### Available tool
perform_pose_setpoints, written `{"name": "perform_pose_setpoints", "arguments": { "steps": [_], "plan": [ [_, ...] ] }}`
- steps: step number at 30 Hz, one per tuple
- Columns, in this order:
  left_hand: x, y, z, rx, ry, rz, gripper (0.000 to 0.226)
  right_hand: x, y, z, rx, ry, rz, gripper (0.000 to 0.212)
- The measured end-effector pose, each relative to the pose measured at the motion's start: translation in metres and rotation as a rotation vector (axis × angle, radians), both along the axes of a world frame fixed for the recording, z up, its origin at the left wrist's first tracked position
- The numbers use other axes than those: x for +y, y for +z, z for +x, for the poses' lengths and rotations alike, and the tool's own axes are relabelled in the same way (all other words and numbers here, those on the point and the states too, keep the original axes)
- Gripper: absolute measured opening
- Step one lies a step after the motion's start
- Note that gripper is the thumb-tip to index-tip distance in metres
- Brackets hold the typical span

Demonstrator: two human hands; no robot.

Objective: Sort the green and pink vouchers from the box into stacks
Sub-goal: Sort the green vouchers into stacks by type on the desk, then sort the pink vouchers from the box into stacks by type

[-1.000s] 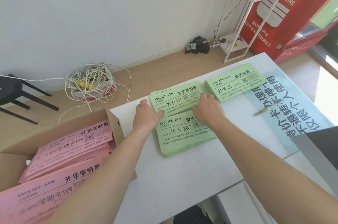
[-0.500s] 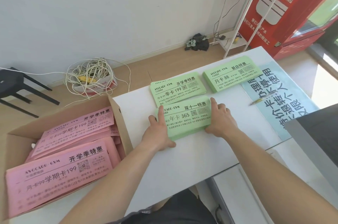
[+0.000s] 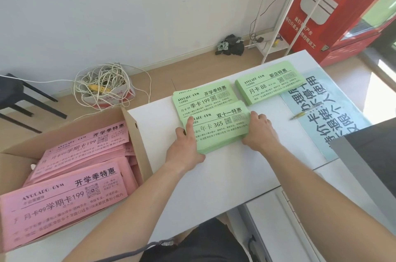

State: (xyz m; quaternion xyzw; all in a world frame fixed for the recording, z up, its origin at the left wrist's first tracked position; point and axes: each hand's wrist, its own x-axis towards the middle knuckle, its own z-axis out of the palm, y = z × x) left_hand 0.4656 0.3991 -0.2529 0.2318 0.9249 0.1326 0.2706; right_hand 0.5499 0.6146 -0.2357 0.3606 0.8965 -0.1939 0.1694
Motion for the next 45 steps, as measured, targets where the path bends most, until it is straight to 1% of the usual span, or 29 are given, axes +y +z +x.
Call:
{"name": "perform_pose_setpoints", "arguments": {
  "steps": [3, 5, 8, 11, 14, 17, 20, 23, 26, 28, 30, 32, 34, 37, 40, 43, 45],
  "plan": [
    [-0.008, 0.013, -0.008, -0.059, 0.005, 0.02, 0.126, -0.01, 0.011, 0.005, -0.035, -0.003, 0.036, 0.074],
    [-0.016, 0.028, -0.015, -0.049, 0.018, 0.056, 0.119, -0.02, 0.024, 0.007, -0.043, 0.014, 0.077, 0.072],
    [-0.035, 0.059, -0.027, 0.006, 0.022, 0.144, 0.092, -0.046, 0.053, 0.002, -0.012, 0.06, 0.156, 0.067],
    [-0.068, 0.089, -0.038, 0.065, 0.011, 0.218, 0.068, -0.085, 0.086, -0.013, 0.063, 0.098, 0.186, 0.07],
    [-0.112, 0.115, -0.047, 0.11, 0.034, 0.275, 0.052, -0.134, 0.112, -0.033, 0.154, 0.173, 0.163, 0.066],
    [-0.17, 0.132, -0.054, 0.168, 0.064, 0.27, 0.041, -0.19, 0.126, -0.053, 0.243, 0.32, 0.127, 0.068],
    [-0.238, 0.135, -0.056, 0.189, 0.126, 0.25, 0.04, -0.246, 0.13, -0.07, 0.303, 0.496, 0.075, 0.075],
    [-0.302, 0.125, -0.056, 0.21, 0.191, 0.194, 0.044, -0.291, 0.123, -0.083, 0.282, 0.619, 0.013, 0.077],
    [-0.349, 0.11, -0.057, 0.265, 0.175, 0.07, 0.061, -0.322, 0.105, -0.09, 0.203, 0.693, -0.016, 0.082],
    [-0.369, 0.101, -0.055, 0.258, 0.142, -0.02, 0.073, -0.336, 0.092, -0.093, 0.121, 0.735, -0.012, 0.086],
    [-0.377, 0.094, -0.052, 0.244, 0.114, -0.101, 0.077, -0.344, 0.081, -0.096, 0.054, 0.781, 0.018, 0.088],
    [-0.378, 0.085, -0.049, 0.268, 0.095, -0.14, 0.077, -0.349, 0.074, -0.098, 0.061, 0.813, 0.081, 0.084],
    [-0.377, 0.08, -0.048, 0.288, 0.109, -0.138, 0.077, -0.353, 0.07, -0.099, 0.089, 0.846, 0.12, 0.079],
    [-0.375, 0.082, -0.052, 0.274, 0.125, -0.128, 0.076, -0.36, 0.061, -0.097, 0.108, 0.886, 0.113, 0.074],
    [-0.372, 0.088, -0.053, 0.286, 0.133, -0.13, 0.074, -0.365, 0.055, -0.093, 0.13, 0.892, 0.118, 0.078],
    [-0.371, 0.091, -0.05, 0.336, 0.119, -0.113, 0.063, -0.368, 0.054, -0.093, 0.148, 0.888, 0.139, 0.08],
    [-0.373, 0.094, -0.048, 0.367, 0.121, -0.065, 0.054, -0.367, 0.055, -0.094, 0.151, 0.882, 0.153, 0.076]
  ]
}}
